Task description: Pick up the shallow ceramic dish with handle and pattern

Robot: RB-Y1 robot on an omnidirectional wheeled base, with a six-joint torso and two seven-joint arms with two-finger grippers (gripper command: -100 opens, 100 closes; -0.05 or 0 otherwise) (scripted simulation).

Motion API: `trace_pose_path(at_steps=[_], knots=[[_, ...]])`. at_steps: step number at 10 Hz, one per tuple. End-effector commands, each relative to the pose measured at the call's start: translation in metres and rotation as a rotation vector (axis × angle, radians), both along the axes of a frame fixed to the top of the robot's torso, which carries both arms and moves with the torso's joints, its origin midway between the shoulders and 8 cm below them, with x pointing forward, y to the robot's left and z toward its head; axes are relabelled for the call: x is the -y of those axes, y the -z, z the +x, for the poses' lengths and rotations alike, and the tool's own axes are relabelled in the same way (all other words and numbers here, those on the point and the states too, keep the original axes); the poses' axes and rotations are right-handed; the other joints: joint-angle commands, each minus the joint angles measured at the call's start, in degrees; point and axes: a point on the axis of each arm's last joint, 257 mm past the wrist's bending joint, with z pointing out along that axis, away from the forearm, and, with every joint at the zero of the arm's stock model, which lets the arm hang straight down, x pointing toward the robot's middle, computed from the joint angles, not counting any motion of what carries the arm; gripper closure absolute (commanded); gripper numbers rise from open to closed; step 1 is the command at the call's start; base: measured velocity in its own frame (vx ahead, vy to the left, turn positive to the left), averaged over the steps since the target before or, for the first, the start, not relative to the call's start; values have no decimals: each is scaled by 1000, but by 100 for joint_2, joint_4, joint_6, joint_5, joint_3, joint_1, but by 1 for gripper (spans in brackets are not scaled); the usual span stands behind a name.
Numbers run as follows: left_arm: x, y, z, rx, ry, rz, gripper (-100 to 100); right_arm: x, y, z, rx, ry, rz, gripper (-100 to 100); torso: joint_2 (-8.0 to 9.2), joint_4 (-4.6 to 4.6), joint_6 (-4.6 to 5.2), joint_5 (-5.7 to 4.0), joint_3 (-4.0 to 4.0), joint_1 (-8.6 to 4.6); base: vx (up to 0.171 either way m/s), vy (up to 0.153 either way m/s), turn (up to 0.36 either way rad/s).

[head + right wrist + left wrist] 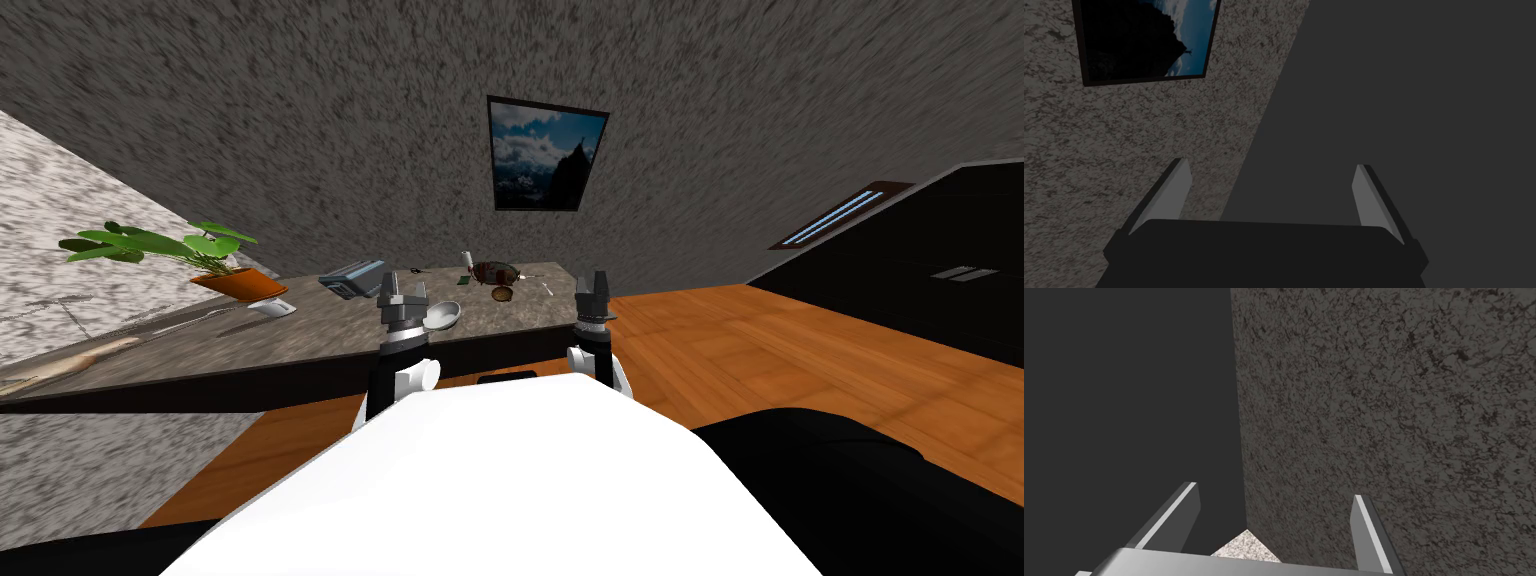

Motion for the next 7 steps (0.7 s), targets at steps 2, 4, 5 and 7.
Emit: trace_pose_path(at_steps=[2, 4, 5, 7], knots=[[0, 7, 9, -35, 4, 54, -100, 0, 0, 0, 0, 0, 0, 0, 4, 1, 0, -1, 2, -7, -20, -38, -10], [-5, 18, 22, -84, -4, 105, -100, 0, 0, 0, 0, 0, 0, 0, 10, 2, 1, -5, 6, -21, -43, -68, -12], [-9, 26, 31, -115, -13, 132, -100, 0, 0, 0, 0, 0, 0, 0, 17, 3, 1, -5, 9, -25, -65, -88, -12], [-22, 42, 50, -184, -41, 183, -100, 0, 0, 0, 0, 0, 0, 0, 21, 5, 1, -9, 12, -40, -61, -123, -13]])
